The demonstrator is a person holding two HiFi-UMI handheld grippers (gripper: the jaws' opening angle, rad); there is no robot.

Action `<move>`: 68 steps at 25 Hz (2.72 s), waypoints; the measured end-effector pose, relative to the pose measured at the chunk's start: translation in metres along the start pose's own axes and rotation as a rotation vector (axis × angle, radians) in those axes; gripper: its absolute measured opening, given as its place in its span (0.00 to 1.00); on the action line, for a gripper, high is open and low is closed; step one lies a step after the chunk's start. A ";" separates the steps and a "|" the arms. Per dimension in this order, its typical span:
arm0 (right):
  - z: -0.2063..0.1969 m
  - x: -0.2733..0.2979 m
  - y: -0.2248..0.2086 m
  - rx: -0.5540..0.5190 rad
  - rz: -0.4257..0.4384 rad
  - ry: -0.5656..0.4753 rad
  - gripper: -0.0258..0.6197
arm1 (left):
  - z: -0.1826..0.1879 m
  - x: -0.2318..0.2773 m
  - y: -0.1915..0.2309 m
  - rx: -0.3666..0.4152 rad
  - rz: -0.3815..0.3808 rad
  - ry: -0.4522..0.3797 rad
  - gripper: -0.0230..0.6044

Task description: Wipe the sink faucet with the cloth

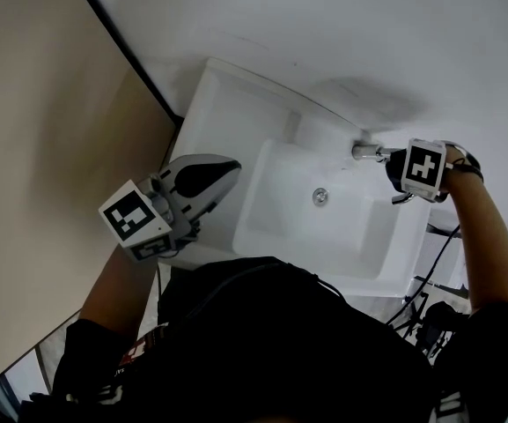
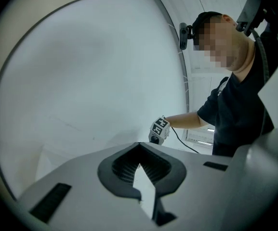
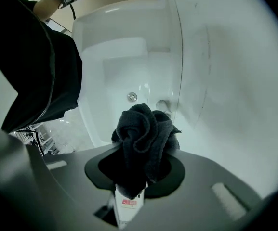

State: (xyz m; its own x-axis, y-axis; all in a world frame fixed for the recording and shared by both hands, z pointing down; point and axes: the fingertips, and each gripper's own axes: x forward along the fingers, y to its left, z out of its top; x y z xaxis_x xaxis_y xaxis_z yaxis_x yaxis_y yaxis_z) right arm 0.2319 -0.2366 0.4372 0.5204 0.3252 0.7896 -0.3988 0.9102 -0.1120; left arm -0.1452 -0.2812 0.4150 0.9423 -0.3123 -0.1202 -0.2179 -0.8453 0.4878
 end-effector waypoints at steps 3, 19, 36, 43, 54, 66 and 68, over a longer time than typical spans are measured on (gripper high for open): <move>-0.013 0.004 0.028 0.027 0.002 -0.049 0.17 | 0.002 0.003 -0.015 0.013 0.010 0.007 0.03; 0.040 -0.024 0.060 0.414 -0.156 -0.943 0.17 | 0.005 0.030 -0.039 -0.016 -0.009 0.015 0.03; 0.074 0.094 -0.029 1.450 0.058 -1.749 0.17 | -0.021 0.064 -0.064 -0.055 -0.019 0.143 0.03; 0.065 0.105 -0.075 1.479 -0.036 -1.917 0.17 | -0.045 0.070 -0.068 -0.062 0.016 0.258 0.03; 0.103 0.130 -0.097 1.406 0.175 -2.060 0.17 | -0.069 0.115 -0.079 -0.050 0.017 0.383 0.03; 0.048 0.120 -0.072 1.034 0.368 -2.218 0.17 | -0.102 0.184 -0.140 -0.080 0.080 0.356 0.03; 0.065 0.134 -0.079 1.040 0.401 -2.144 0.17 | -0.108 0.188 -0.143 -0.060 0.098 0.375 0.03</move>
State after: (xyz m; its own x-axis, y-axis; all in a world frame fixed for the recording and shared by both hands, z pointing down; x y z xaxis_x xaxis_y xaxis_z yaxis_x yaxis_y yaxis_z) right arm 0.2841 -0.2819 0.5914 -0.5370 -0.8287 0.1579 -0.6766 0.3113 -0.6674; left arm 0.0910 -0.1722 0.4160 0.9476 -0.2007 0.2485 -0.3067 -0.7891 0.5323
